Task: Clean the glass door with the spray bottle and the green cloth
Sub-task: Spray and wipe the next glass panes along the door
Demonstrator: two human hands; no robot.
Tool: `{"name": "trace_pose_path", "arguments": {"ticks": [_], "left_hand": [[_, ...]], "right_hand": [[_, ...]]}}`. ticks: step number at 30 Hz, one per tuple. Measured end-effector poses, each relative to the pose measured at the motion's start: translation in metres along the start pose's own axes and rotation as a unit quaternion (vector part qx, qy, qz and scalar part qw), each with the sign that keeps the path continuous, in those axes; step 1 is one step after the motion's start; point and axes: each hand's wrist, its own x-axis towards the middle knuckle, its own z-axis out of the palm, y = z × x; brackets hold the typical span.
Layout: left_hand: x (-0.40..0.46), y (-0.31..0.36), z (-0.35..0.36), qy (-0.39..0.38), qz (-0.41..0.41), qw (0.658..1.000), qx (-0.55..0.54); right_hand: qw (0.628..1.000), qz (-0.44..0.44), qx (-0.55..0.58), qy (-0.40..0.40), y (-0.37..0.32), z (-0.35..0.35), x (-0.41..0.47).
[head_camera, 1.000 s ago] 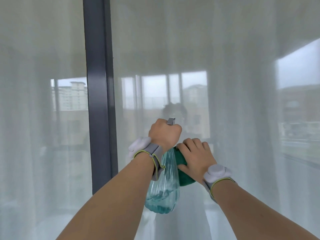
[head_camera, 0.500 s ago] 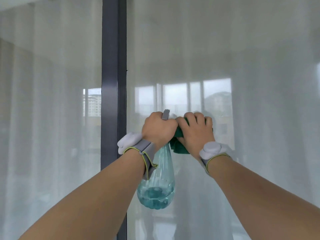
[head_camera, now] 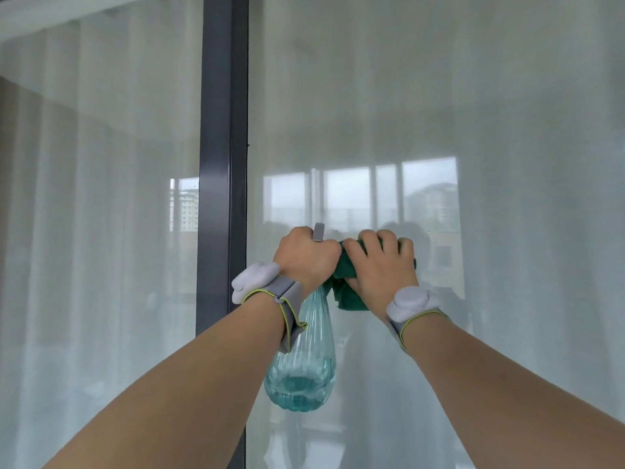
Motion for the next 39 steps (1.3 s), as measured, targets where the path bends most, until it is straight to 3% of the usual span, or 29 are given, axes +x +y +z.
{"name": "trace_pose_path", "arguments": {"ticks": [9, 16, 21, 27, 39], "left_hand": [[0.005, 0.021, -0.001, 0.009, 0.038, 0.999, -0.005], [-0.001, 0.015, 0.011, -0.014, 0.035, 0.999, -0.015], [-0.003, 0.022, 0.02, -0.029, 0.03, 0.999, 0.013], [-0.017, 0.048, 0.029, -0.018, 0.028, 0.999, 0.013], [-0.019, 0.034, 0.053, 0.028, 0.012, 1.0, -0.005]], "right_hand": [[0.996, 0.086, -0.008, 0.035, 0.059, -0.015, 0.072], [0.983, 0.168, 0.027, 0.063, 0.049, -0.012, 0.05], [0.993, 0.111, 0.016, 0.041, 0.051, -0.01, 0.021], [0.99, 0.135, 0.047, -0.005, 0.045, -0.014, 0.016], [0.995, 0.09, 0.035, 0.034, 0.051, -0.005, 0.01]]}}
